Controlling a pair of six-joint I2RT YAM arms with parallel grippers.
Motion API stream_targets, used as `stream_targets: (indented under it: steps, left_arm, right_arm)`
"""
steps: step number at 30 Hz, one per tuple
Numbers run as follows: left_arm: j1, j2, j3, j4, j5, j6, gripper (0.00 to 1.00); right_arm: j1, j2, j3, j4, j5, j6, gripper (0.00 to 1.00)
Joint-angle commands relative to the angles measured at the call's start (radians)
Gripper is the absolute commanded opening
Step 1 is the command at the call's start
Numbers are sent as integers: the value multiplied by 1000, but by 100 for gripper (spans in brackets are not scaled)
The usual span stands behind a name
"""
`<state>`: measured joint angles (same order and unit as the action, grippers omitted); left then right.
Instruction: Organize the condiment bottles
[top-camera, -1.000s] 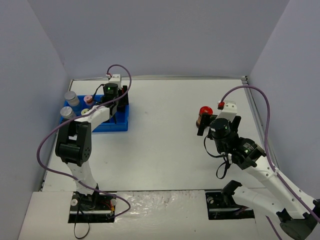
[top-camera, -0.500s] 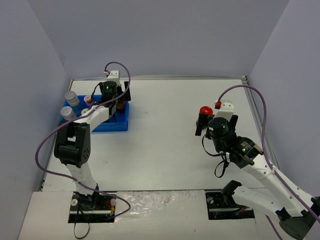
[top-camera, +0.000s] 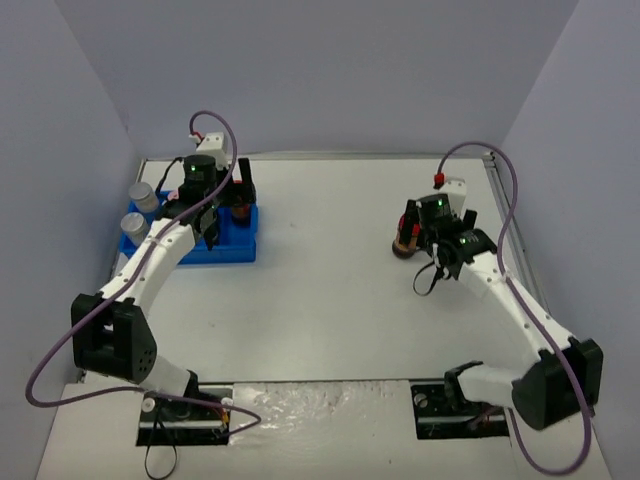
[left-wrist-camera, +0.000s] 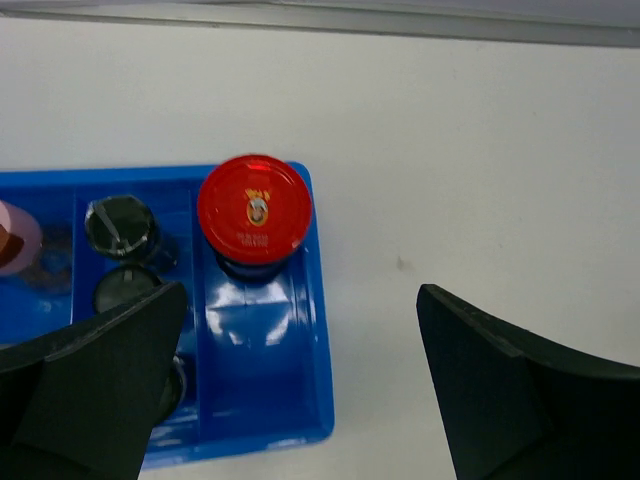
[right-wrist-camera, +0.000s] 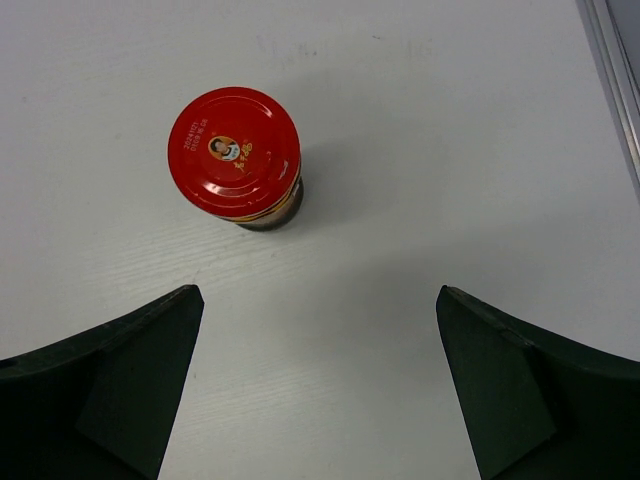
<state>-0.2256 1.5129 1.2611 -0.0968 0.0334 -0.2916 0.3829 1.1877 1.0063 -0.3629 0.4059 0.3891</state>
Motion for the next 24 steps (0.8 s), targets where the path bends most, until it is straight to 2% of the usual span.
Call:
stream_targets:
  steps: [1,8,13,16,18,24]
  left_arm:
    - [-39,-150,31,-200,90,16,97]
    - [-128,-292,-69,-384,94,101,97]
    - [-161,-394,-156,-412,79,105,97]
    - [-162,-431,-188,-412,74,84,97]
    - [-163,-447,-198,-409,72,74,97]
    - [-163,-447,-199,-402,77,70,97]
  right_arm:
    - [-71,137,105,117,-141,-67,100]
    - [-99,360,222,182,-234,-121,100]
    - [-104,464,256,186,-227,-128,97]
    - [-104,489,248,192,-226,-125,93]
    - [-104,495,237,197,-230,-125,86]
    - [-41,475,209,205,-285,-137,45]
